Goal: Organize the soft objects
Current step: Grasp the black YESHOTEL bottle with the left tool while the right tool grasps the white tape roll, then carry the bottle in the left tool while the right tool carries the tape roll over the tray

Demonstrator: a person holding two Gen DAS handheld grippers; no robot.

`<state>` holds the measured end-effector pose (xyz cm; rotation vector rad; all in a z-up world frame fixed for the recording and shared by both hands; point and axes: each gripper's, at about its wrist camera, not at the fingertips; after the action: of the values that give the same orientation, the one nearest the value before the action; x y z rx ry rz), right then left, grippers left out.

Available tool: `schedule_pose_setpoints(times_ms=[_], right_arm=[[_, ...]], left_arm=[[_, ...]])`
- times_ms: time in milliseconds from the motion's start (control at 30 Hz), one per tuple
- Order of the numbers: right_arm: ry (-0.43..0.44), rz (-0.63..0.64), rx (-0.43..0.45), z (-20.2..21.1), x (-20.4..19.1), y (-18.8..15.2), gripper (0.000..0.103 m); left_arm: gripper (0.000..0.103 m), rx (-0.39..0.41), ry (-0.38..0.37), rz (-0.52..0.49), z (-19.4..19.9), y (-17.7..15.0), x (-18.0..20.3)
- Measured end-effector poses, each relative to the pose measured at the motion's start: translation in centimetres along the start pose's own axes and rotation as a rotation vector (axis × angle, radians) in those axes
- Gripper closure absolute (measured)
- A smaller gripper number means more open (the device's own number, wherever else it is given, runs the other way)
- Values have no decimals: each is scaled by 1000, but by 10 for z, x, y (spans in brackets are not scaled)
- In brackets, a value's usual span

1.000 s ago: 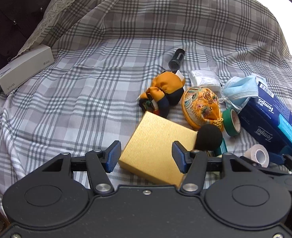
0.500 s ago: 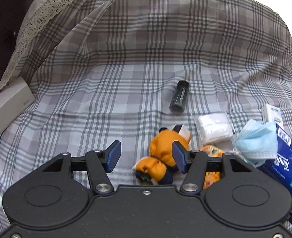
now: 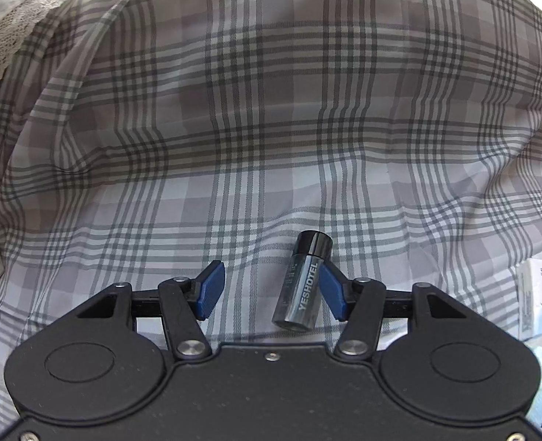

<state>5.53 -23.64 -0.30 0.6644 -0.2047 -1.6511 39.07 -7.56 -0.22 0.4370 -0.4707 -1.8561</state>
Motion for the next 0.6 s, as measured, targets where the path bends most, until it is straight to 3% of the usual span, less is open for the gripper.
schedule_pose_setpoints(times_ms=[333,400,467,600], right_arm=[[7,-19,3,2,5,-3,56],[5,-22,5,5,5,-4,56],[2,-27,8,6,5,-5,56],[-15,-52,19,9,8,-6,56]], left_arm=[[49,-51,-30,-34,-30,0,22],[54,-49,-38,-30,-33,2,23],[73,-38,-47,-22,-32,3,22],[75,-15,-79,40,-21,1,13]])
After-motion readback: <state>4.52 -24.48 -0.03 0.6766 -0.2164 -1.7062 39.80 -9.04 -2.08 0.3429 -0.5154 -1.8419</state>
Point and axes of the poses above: each gripper's, at about its wrist camera, not at the fingertips, and z roughly against the way its jaws point, x to its right, y to its top, and after that the axes turned 4 degrees about -z, right-handed
